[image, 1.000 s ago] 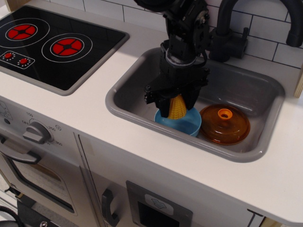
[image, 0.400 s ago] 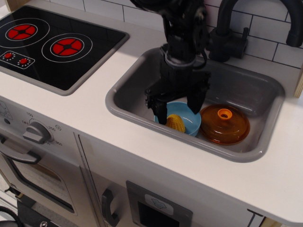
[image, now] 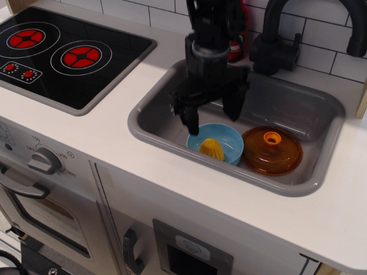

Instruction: Put corn in bowl sink

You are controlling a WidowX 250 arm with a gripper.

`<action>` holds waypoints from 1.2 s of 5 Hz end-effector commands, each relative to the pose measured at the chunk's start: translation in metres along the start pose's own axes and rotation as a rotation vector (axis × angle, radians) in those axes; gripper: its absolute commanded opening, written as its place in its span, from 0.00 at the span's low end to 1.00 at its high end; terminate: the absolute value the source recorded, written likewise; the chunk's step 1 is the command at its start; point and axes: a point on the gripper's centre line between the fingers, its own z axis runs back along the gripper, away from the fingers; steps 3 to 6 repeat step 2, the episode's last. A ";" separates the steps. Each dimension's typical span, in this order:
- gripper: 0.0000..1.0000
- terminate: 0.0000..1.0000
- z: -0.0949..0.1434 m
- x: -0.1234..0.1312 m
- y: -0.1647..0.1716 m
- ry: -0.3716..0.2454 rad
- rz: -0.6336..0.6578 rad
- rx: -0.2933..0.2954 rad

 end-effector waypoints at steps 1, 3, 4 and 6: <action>1.00 0.00 0.033 0.007 -0.012 -0.045 -0.045 -0.073; 1.00 1.00 0.033 0.007 -0.012 -0.045 -0.045 -0.073; 1.00 1.00 0.033 0.007 -0.012 -0.045 -0.045 -0.073; 1.00 1.00 0.033 0.007 -0.012 -0.045 -0.045 -0.073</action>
